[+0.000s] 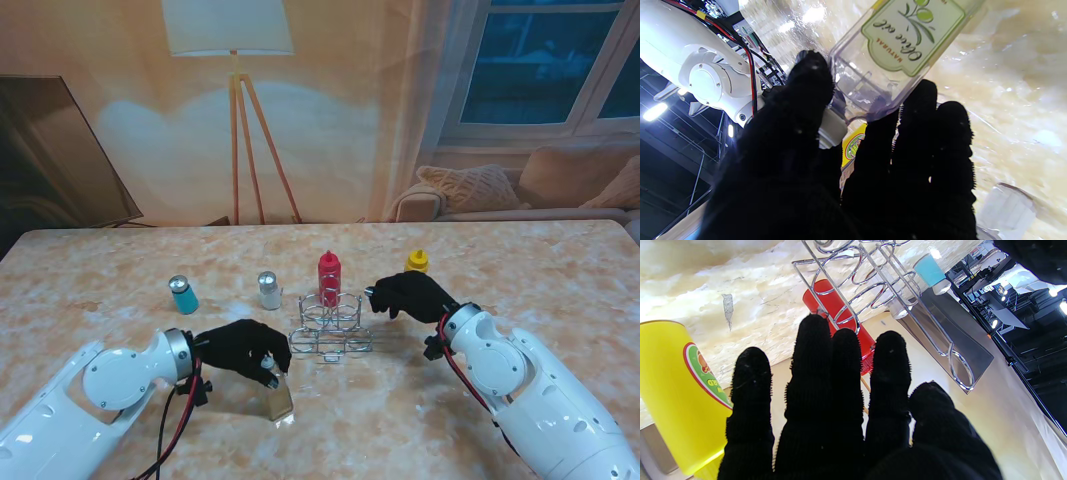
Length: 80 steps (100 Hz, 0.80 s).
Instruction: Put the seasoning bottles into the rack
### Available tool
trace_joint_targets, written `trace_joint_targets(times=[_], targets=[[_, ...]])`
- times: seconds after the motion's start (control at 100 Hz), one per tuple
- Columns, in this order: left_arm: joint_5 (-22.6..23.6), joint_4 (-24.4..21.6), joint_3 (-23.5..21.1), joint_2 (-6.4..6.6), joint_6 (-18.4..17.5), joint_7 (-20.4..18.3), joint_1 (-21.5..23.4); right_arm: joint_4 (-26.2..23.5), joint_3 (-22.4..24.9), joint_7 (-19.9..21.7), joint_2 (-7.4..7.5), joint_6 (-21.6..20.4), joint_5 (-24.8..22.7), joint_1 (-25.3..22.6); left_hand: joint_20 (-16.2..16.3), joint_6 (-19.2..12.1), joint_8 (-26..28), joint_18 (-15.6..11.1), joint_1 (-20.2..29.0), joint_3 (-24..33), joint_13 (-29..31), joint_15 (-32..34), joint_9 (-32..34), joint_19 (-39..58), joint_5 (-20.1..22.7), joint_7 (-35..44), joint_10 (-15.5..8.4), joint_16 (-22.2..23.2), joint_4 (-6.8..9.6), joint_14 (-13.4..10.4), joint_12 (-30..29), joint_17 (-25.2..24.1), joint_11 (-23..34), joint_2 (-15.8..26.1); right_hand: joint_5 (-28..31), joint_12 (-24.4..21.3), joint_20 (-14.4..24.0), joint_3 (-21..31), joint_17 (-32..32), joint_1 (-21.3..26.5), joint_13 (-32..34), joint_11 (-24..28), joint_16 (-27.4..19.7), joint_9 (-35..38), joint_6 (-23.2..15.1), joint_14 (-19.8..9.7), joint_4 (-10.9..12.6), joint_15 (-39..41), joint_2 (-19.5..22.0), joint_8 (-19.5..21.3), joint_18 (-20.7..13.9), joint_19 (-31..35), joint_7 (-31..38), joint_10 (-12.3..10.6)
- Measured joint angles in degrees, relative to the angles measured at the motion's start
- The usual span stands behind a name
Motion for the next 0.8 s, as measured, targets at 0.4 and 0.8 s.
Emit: trace_joint_targets(times=[0.4, 0.8], targets=[[-1.3, -0.1, 0.8, 0.01, -0.1, 0.0, -1.9, 0.0, 0.0, 0.0, 0.00, 0.0, 0.0, 0.0, 0.0, -0.4, 2.1, 0.5, 1.3, 1.6, 1.1, 0.0, 0.6, 0.4, 0.9, 1.3, 0.0, 2.6, 0.00, 0.0, 2.6, 1.0, 0.2, 0.0, 0.0, 0.0, 0.0, 0.0, 0.0, 0.0, 0.0, 0.0, 0.0, 0.0, 0.0, 0.0, 0.0, 0.0, 0.0, 0.0, 0.0, -0.1, 0.0, 0.0], [-3.4, -0.7, 2.3, -0.30, -0.7, 1.2, -4.2, 0.1, 0.0, 0.0, 0.00, 0.0, 0.0, 0.1, 0.0, -0.7, 2.8, 0.5, 1.5, 3.0, 1.2, 0.0, 1.2, 0.4, 1.2, 2.0, -0.3, 3.9, 0.00, 0.0, 3.3, 1.1, 1.1, 0.1, 0.0, 0.0, 0.0, 0.0, 0.0, 0.0, 0.0, 0.0, 0.0, 0.0, 0.0, 0.0, 0.0, 0.0, 0.0, 0.0, 0.0, -0.4, 0.0, 0.0]])
